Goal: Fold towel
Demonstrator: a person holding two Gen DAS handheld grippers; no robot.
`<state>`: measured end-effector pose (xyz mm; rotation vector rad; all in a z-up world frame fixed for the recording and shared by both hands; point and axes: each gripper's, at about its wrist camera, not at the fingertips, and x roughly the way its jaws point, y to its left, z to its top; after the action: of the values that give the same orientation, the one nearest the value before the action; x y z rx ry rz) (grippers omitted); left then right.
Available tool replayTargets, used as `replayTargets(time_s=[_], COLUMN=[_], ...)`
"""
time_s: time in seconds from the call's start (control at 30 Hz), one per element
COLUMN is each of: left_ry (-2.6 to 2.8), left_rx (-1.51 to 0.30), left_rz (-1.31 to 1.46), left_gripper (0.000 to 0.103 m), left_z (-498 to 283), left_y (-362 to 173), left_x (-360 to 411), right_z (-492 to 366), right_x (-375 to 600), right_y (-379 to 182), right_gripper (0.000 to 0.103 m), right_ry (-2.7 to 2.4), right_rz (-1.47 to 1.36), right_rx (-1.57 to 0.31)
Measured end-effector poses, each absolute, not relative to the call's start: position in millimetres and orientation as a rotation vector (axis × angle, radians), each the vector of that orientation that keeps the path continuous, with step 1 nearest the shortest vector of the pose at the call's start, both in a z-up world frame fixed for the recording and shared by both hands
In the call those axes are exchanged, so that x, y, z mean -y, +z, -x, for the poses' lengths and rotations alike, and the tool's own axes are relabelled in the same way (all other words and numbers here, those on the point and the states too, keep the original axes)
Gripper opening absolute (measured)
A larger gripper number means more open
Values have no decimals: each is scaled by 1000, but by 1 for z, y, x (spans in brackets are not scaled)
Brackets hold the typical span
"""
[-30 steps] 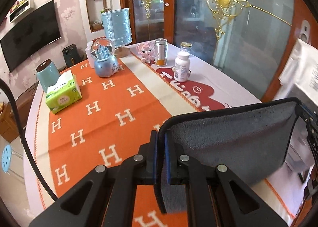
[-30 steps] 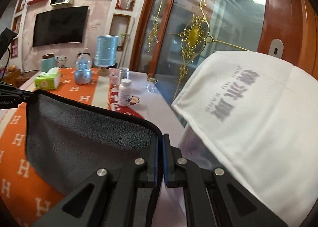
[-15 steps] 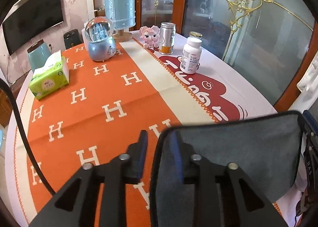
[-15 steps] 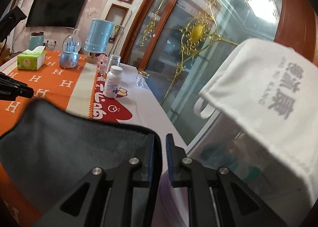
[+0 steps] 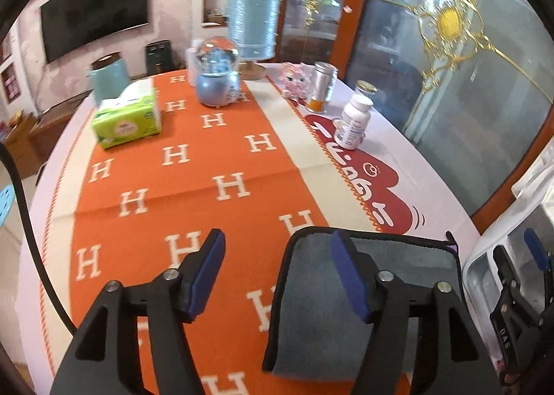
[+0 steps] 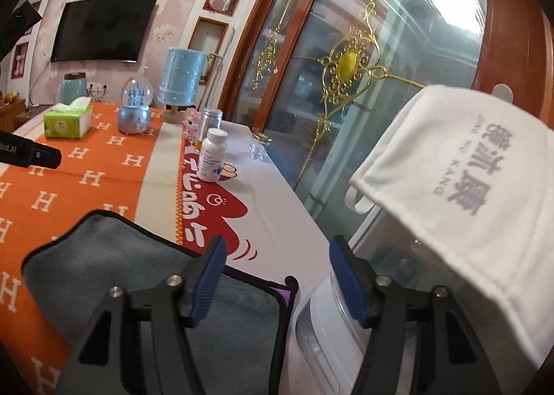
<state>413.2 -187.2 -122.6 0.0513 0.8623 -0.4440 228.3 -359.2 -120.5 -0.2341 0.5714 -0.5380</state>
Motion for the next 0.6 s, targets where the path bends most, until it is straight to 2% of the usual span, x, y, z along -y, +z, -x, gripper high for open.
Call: replayTargets(time_s=[0.2,0.37,0.6], left_ry=[-339,-253,-150], left_rx=[-868,-864,-827], left_rz=[12,40,53], left_gripper=[63,68,69], left_z=[-383,-341,-269], left_y=[-96,-74,-50], left_x=[147,106,50], right_z=[-205,-179,-131], right_x=[344,326,297], right_y=[-105,-92,-76], right_gripper=[71,71,71], right_ry=[-500,-457,-418], right_rz=[195,169,119], right_rx=[-554,-550,-566])
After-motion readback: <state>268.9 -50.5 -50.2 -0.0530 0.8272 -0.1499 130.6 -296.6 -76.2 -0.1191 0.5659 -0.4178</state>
